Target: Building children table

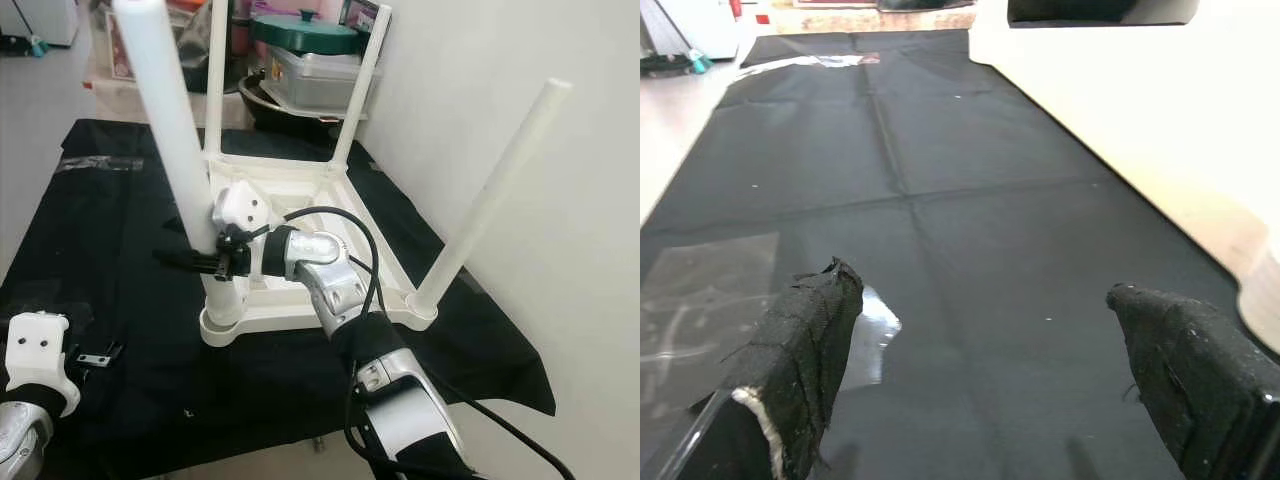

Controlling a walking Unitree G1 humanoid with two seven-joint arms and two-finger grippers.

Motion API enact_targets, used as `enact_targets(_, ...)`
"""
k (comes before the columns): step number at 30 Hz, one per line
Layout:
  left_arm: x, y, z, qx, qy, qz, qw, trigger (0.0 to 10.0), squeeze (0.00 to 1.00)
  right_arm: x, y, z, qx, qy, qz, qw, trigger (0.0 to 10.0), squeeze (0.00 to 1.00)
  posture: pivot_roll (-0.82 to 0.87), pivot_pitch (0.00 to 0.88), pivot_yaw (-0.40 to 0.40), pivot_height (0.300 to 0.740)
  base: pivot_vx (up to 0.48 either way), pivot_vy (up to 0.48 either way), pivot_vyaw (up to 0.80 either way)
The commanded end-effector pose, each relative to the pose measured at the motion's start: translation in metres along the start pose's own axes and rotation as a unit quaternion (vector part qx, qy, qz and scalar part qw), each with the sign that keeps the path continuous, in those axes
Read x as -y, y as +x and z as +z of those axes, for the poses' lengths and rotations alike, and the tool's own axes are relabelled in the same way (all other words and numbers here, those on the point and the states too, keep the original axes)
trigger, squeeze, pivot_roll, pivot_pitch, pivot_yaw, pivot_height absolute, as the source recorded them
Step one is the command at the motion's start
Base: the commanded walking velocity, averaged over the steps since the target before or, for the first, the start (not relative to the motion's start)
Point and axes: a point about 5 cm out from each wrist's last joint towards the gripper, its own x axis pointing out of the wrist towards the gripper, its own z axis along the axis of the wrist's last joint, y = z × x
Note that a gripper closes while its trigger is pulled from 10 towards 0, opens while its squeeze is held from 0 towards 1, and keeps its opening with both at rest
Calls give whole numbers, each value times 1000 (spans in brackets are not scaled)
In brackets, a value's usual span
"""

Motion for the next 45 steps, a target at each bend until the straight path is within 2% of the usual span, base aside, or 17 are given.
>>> enact_targets(1, 4, -1, 0, -2, -6, -4, 1000, 10000, 0, -7, -2, -18, -25, 26, 8, 999, 10000, 0, 231, 0, -178, 740, 0, 0, 0)
enact_targets(10, 3, -2, -4, -5, -9, -4, 1000, 10000, 0, -14, -4, -21, -31, 34, 27, 999, 10000, 0, 223, 0, -182, 740, 0, 0, 0)
enact_targets(14, 3, -1, -5, -6, -10, -1, 1000, 10000, 0, -20, -4, -22, -21, 81, 32, 996, 10000, 0, 223, 0, -186, 740, 0, 0, 0)
enact_targets(15, 3, -1, -5, -6, -10, -1, 1000, 10000, 0, -20, -4, -22, -21, 81, 32, 996, 10000, 0, 223, 0, -186, 740, 0, 0, 0)
enact_targets(18, 2, -2, -6, -7, -12, 2, 1000, 10000, 0, -27, -1, -27, -14, 127, 34, 991, 10000, 0, 227, 0, -189, 740, 0, 0, 0)
enact_targets(19, 2, -2, -6, -7, -12, 2, 1000, 10000, 0, -27, -1, -27, -14, 127, 34, 991, 10000, 0, 227, 0, -189, 740, 0, 0, 0)
enact_targets(23, 1, -2, -6, -8, -13, 5, 1000, 10000, 0, -24, 2, -32, -6, 184, 11, 983, 10000, 0, 233, 0, -193, 740, 0, 0, 0)
enact_targets(31, 0, -3, -5, -6, -12, 8, 1000, 10000, 0, -24, 3, -37, 0, 213, -32, 976, 10000, 0, 233, 0, -194, 740, 0, 0, 0)
enact_targets(32, 1, -4, -5, -7, -12, 8, 1000, 10000, 0, -33, 4, -40, 6, 219, -45, 975, 10000, 0, 231, 0, -186, 740, 0, 0, 0)
enact_targets(35, 0, -3, -5, -7, -11, 7, 1000, 10000, 0, -43, 5, -42, 8, 217, -55, 975, 10000, 0, 228, 0, -180, 740, 0, 0, 0)
enact_targets(40, 0, -3, -4, -6, -10, 7, 1000, 10000, 0, -46, 5, -43, 7, 214, -60, 975, 10000, 0, 224, 0, -175, 740, 0, 0, 0)
enact_targets(42, -1, -1, -4, -5, -8, 5, 1000, 10000, 0, -52, 5, -40, 1, 170, -37, 985, 10000, 0, 216, 0, -168, 740, 0, 0, 0)
enact_targets(45, -1, 1, -3, -5, -8, 4, 1000, 10000, 0, -52, 4, -39, -8, 152, -20, 988, 10000, 0, 216, 0, -170, 740, 0, 0, 0)
